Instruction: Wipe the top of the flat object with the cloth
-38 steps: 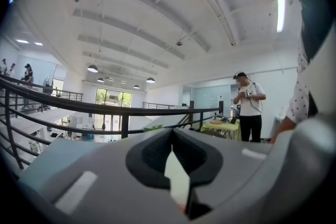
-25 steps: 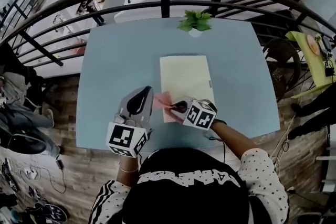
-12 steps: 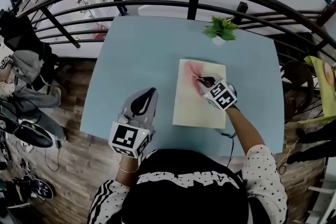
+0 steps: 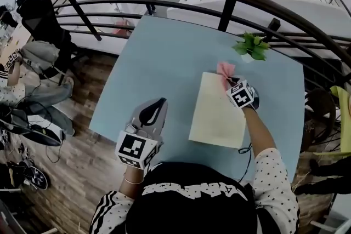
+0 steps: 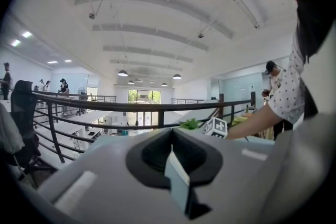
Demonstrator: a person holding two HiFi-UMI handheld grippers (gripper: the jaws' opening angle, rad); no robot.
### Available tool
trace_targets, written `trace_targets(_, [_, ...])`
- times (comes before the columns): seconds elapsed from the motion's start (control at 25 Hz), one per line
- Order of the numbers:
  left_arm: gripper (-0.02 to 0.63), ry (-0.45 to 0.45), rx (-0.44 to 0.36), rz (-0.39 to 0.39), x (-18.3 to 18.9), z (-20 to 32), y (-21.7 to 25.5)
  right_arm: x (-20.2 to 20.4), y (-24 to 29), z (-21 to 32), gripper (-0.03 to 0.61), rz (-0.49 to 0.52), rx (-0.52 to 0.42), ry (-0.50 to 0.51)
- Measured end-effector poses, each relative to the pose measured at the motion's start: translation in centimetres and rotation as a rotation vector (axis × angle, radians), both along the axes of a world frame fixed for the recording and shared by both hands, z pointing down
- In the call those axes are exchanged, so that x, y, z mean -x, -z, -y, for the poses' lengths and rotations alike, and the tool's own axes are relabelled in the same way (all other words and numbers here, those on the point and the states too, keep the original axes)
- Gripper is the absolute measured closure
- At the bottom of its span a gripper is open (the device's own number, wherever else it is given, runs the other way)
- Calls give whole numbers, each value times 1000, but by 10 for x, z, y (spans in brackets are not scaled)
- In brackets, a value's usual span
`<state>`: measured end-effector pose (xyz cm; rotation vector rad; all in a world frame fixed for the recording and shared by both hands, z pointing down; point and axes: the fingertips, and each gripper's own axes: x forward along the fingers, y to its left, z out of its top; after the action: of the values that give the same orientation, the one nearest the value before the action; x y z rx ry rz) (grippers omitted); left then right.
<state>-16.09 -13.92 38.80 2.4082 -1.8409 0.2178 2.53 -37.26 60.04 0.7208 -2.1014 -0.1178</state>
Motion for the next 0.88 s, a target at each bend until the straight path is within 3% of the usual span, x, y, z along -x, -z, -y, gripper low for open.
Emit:
trace_targets(0.36, [614,-7,-2,6,-1,8,-4,0,-22,4,565,-92,11,35])
trace_targets(0.88, [614,-56,-21,-6,-9,3,-6,-1,-28,-36,566,-90,25,71])
